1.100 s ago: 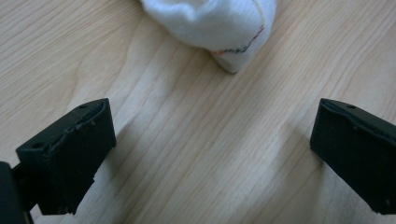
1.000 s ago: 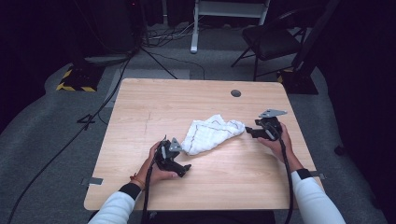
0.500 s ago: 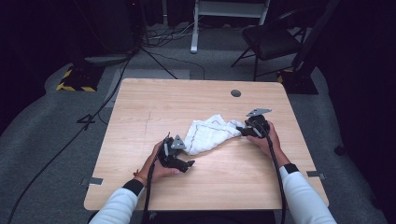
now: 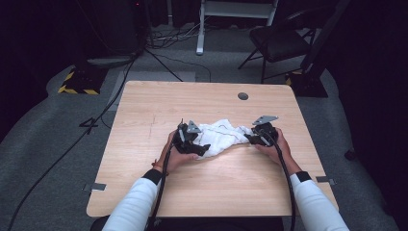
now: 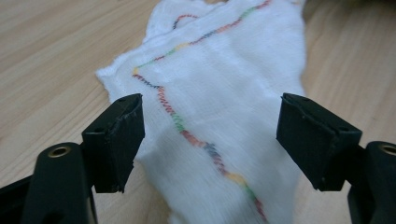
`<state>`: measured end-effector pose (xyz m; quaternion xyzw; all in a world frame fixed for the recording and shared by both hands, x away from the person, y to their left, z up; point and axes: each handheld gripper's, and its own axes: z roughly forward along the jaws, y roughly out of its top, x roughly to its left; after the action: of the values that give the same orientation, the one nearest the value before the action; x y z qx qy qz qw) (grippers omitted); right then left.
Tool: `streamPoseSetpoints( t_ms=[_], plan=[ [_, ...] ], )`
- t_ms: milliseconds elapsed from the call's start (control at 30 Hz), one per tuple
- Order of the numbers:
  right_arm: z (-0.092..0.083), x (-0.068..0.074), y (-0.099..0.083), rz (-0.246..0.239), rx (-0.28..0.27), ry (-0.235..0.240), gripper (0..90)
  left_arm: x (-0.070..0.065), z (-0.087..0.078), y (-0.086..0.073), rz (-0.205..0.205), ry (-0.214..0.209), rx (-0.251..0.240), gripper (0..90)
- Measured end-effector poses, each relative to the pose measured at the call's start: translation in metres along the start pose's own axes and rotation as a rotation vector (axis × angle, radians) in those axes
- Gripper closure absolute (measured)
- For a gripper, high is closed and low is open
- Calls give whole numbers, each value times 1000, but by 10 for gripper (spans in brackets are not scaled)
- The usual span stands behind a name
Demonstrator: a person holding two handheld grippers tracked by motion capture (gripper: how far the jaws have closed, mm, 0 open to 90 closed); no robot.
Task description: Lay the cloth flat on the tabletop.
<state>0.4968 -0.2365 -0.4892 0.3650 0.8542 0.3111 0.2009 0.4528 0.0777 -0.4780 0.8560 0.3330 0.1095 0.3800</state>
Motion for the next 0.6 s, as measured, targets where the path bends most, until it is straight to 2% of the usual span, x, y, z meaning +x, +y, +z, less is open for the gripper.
streamPoseSetpoints(
  t_ms=[33, 67, 133, 167, 233, 267, 300, 333, 367, 400, 433, 467, 600],
  plan=[
    [0, 0, -1, 10, -4, 6, 576, 2, 3, 0, -2, -22, 15, 343],
    [0, 0, -2, 12, -9, 8, 588, 2, 5, 0, 5, -31, 22, 413],
    [-3, 2, -3, 10, -3, 11, 622, 1, 6, -1, 47, -36, 45, 600],
    [-3, 2, -3, 10, -3, 11, 622, 0, 4, -2, 65, -43, 46, 600],
    [-8, 3, -7, 13, 8, 14, 634, -2, -3, -3, 96, -61, 48, 726],
    [-8, 3, -7, 13, 8, 14, 634, -2, -3, -3, 96, -61, 48, 742],
    [-12, 3, -10, 15, 12, 14, 634, -5, -7, -4, 119, -90, 45, 752],
    [-14, 4, -12, 14, 15, 12, 635, -5, -7, -4, 119, -90, 45, 758],
    [-17, 6, -14, 11, 19, 8, 634, -13, -11, -6, 156, -97, 56, 763],
    [-19, 7, -16, 4, 25, 6, 633, -17, -13, -7, 174, -101, 64, 767],
    [-19, 7, -16, 4, 25, 6, 633, -17, -13, -7, 174, -101, 64, 769],
    [-21, 8, -17, -6, 31, 1, 629, -21, -17, -8, 211, -98, 77, 769],
    [-32, 7, -27, 2, 47, 18, 612, -32, -26, -11, 254, -98, 86, 786]
  ],
)
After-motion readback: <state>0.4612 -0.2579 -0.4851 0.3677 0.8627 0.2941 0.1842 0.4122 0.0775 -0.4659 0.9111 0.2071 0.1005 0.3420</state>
